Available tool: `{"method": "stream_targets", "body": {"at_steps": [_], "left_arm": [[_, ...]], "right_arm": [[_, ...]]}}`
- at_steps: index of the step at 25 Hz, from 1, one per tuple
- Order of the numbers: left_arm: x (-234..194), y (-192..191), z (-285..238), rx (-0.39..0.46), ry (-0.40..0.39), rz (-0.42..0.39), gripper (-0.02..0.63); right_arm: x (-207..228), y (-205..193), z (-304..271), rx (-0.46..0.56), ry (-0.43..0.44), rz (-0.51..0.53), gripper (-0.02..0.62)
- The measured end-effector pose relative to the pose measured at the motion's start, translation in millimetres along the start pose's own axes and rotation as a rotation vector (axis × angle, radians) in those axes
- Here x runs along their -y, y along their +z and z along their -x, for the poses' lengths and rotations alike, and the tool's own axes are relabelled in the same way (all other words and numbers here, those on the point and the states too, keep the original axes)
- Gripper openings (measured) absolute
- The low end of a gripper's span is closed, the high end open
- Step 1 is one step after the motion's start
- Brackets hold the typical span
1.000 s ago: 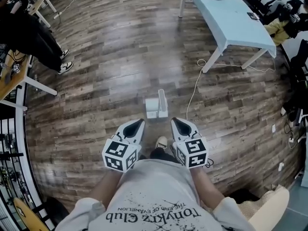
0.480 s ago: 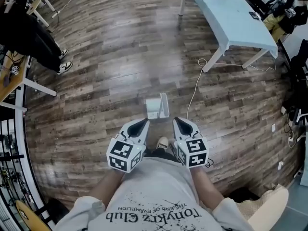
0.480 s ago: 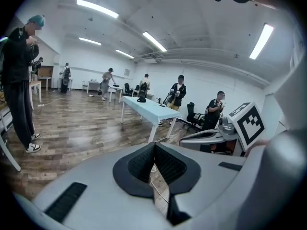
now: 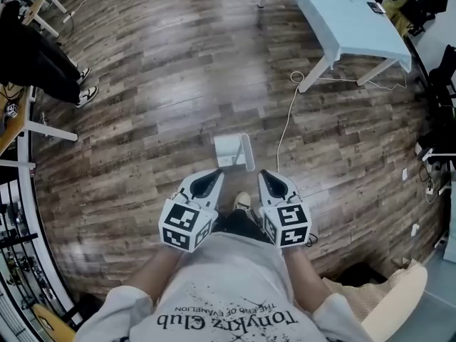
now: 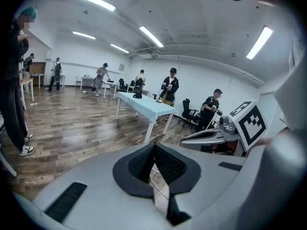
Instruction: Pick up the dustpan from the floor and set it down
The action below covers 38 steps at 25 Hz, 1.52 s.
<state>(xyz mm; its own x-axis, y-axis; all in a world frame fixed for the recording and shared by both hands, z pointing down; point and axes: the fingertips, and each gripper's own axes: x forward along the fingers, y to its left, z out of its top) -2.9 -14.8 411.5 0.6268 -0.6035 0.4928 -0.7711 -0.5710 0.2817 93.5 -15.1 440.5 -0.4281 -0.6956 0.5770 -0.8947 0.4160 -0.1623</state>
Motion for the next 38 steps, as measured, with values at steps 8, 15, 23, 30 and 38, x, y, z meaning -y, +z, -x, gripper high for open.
{"method": "stream_targets", "body": {"at_steps": [8,15,23,30,38], "left_arm": [[-22.3,-13.0,-19.5,-0.054,-0.004,0.013,0.023],[-44.3,-16.0,-41.4,-0.072,0.001,0.034,0.023],[-53.2,-21.1,-60.8,-0.105,-0.02,0.038,0.023],[-62.8,-23.7,-71.0,-0.111,-0.02,0.055,0.023],[-73.4,-32.2,-75.7,-0.128,-0.013,0.08,0.023]], "right_arm": [[9.0,-1.2,-33.1,-0.034,-0.01,0.02,0.028],[18.2,-6.9,-67.8,-0.067,-0.023,0.034,0.028],[18.6,-20.5,-100.4,-0.12,0.002,0.011,0.157],[29.1,-35.7,-127.7,-0.161,-0.012,-0.035,0.209],[34.7,-56.3,-154.2,-0.23,-0.031,-0.04,0.242]]}}
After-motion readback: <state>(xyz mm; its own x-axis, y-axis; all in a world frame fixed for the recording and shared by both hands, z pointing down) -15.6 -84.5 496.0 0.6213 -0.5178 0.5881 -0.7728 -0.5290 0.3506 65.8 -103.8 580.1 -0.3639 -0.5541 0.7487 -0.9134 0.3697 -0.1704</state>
